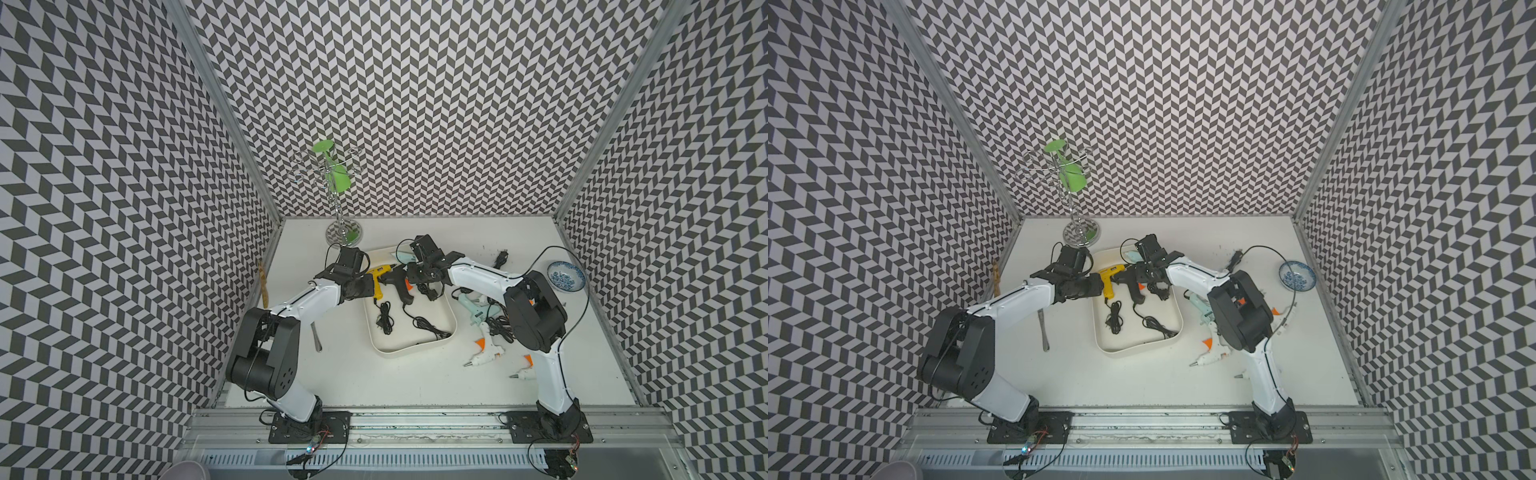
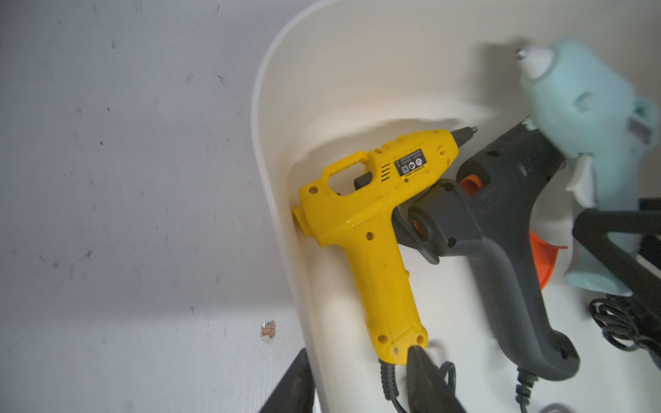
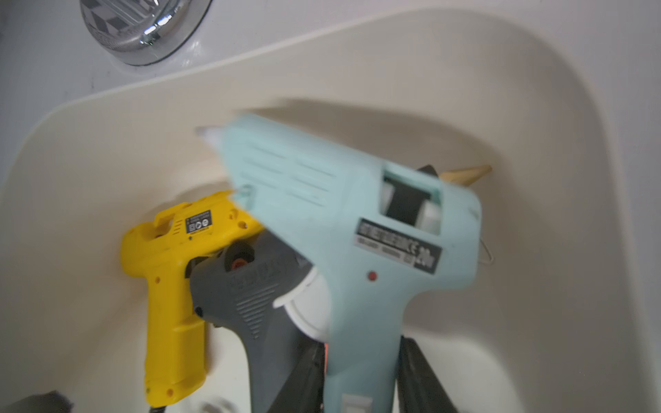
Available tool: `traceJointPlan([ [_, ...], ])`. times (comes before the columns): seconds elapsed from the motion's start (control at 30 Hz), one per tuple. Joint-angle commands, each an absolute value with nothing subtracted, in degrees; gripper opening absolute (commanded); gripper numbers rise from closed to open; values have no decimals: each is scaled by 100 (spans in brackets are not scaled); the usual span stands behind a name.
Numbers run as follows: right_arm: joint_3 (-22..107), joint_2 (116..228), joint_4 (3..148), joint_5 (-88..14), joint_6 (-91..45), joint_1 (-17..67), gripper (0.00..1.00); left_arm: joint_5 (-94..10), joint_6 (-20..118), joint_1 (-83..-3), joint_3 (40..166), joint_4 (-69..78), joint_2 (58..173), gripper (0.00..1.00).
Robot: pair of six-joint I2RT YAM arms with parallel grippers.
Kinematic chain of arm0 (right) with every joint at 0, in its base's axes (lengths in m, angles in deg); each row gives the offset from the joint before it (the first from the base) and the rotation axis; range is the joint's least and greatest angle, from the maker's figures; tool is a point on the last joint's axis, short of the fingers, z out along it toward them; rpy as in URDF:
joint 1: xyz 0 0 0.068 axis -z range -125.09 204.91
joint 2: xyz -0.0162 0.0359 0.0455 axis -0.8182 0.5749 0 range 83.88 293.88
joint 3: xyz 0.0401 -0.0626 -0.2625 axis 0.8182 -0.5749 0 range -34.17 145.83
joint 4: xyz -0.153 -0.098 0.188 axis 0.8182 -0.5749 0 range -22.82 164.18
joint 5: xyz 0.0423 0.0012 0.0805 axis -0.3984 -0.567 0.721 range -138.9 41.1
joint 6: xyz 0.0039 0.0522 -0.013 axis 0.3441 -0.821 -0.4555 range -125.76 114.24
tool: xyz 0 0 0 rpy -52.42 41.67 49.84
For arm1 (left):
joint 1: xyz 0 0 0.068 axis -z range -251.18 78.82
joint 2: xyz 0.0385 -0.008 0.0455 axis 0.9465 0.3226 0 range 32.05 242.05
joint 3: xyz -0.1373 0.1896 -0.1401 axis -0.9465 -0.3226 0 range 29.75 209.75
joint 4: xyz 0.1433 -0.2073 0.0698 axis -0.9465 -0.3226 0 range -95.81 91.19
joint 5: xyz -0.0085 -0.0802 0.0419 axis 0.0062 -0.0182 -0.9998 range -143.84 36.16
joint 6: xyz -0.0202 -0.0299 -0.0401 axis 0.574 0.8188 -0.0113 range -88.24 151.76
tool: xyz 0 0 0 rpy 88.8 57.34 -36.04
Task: Put the hot melt glue gun into the storage box
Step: Place the hot melt adhesive gun in the storage box, then pick up the hot melt adhesive gun from the center of the board.
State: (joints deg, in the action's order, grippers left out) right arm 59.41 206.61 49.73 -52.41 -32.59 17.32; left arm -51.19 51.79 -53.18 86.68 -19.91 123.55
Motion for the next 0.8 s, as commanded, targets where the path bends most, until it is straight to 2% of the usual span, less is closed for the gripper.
traceJointPlan([
  [0.0,6145,20755,4801,-5632,-3096,1736,56,-5112,5083,-5290,8752,-1946,12333,46],
  [0.1,6226,20608,4675,-5781,-2998,1721,72,-5124,5083,-5290,8749,-1946,12325,46],
  [0.17,6332,20444,4564,-5778,-2872,1729,75,-5121,5083,-5290,8750,-1946,12332,46],
  [0.4,6238,19310,4295,-6034,-2475,1857,77,-5141,5058,-5290,8794,-1956,12311,46],
  [0.47,5934,19005,4234,-5873,-2431,2159,77,-5161,5049,-5292,8802,-1964,12282,46],
  [0.63,4983,18423,3984,-5272,-2527,3506,75,-5100,5048,-5282,8802,-1939,12232,46],
  [0.77,4126,17965,3952,-5207,-2629,4064,76,-4996,5048,-5273,8802,-1915,12211,46],
])
